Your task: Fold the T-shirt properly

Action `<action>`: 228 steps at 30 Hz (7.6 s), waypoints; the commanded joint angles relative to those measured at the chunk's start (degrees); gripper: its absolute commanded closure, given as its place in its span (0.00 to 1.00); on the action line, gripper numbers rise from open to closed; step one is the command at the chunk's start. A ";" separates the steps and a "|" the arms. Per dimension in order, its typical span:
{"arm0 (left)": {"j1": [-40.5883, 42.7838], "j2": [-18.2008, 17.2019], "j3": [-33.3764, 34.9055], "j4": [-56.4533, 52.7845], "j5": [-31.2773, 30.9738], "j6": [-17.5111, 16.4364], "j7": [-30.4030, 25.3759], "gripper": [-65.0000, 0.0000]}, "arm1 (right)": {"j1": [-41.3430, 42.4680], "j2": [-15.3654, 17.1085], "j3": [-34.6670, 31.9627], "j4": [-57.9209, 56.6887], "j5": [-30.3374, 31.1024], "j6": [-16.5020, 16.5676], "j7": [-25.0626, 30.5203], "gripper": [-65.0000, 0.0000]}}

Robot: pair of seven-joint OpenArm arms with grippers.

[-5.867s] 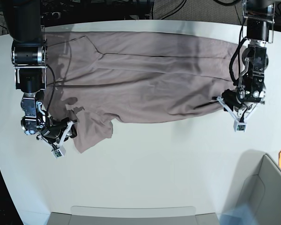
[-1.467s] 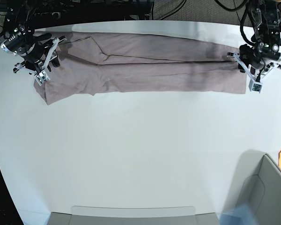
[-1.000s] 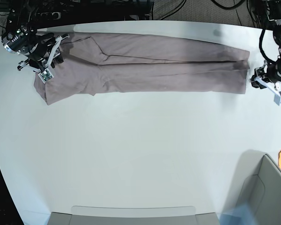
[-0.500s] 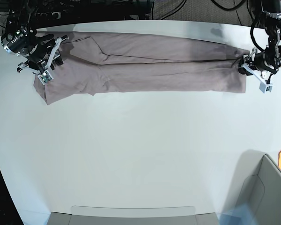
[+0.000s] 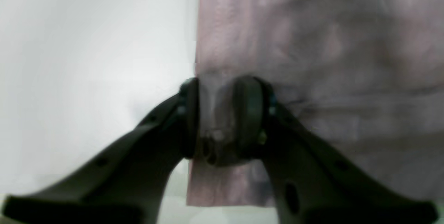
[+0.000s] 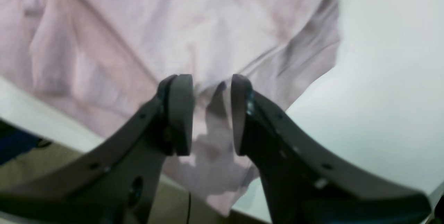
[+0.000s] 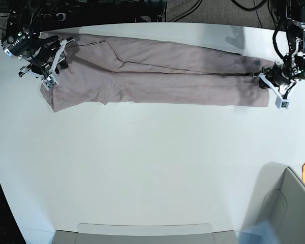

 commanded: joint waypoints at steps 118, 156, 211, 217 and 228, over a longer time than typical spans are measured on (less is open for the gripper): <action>9.09 29.00 13.61 39.23 18.99 -2.83 14.15 1.00 | 7.24 0.01 15.21 -17.20 13.20 0.16 1.28 0.71; 8.57 29.17 13.61 39.06 19.08 -2.83 14.15 1.00 | 11.28 -6.32 -0.88 -31.97 10.04 9.52 4.80 0.92; 13.84 24.43 8.78 39.32 18.99 -2.74 14.15 1.00 | 18.58 -20.12 -41.76 -6.04 -29.08 -8.37 4.98 1.00; 13.84 24.43 8.95 39.32 18.99 -2.74 14.15 1.00 | 21.21 -20.30 -45.28 -10.17 -28.82 -13.91 4.98 0.89; 13.84 24.43 8.87 39.23 18.99 -2.74 14.15 1.00 | 23.85 -20.47 -54.42 -6.39 -23.37 -14.52 4.98 0.64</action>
